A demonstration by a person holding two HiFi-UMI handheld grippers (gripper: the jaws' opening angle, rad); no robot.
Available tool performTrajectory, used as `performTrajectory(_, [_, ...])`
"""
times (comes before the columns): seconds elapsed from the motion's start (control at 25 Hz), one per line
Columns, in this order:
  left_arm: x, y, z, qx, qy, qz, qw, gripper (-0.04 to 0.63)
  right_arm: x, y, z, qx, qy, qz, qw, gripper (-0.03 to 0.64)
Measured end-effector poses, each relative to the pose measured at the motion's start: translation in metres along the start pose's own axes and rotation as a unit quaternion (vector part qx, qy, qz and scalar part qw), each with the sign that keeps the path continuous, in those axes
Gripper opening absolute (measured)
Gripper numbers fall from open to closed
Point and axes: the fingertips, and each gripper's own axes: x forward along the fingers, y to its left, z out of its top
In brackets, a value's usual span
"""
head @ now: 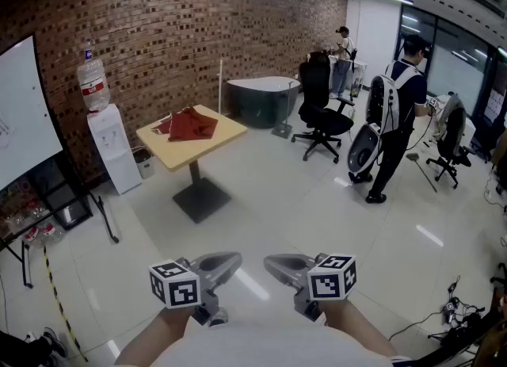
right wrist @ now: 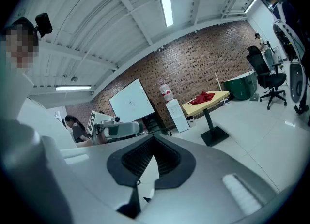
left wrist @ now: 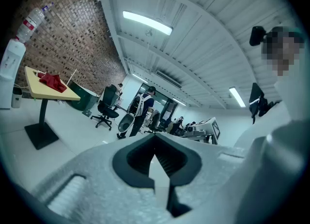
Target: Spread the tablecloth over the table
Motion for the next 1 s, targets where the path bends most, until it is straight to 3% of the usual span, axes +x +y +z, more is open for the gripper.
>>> performTrajectory(0.2, [0.001,0.026,0.005,-0.013,0.006,0.011,0.9998,0.002,0.019,-0.019,0.003,0.01,0.009,0.001,1.0,-0.002])
performTrajectory(0.36, [-0.004,0.074,0.016,-0.029,-0.011,0.052,0.9982,0.002,0.049,-0.04,0.009,0.02,0.024,0.002,1.0,-0.002])
performTrajectory(0.52, [-0.002,0.129,0.032,-0.048,-0.016,0.06,0.9969,0.002,0.092,-0.072,0.023,0.028,0.039,0.005,0.999,-0.002])
performTrajectory(0.8, [0.028,0.294,0.071,-0.055,-0.011,0.08,0.9952,0.002,0.218,-0.19,0.06,0.041,0.047,0.015,0.998,-0.002])
performTrajectory(1.0, [0.031,0.424,0.158,-0.055,-0.015,0.094,0.994,0.002,0.319,-0.257,0.137,0.048,0.056,0.004,0.997,-0.002])
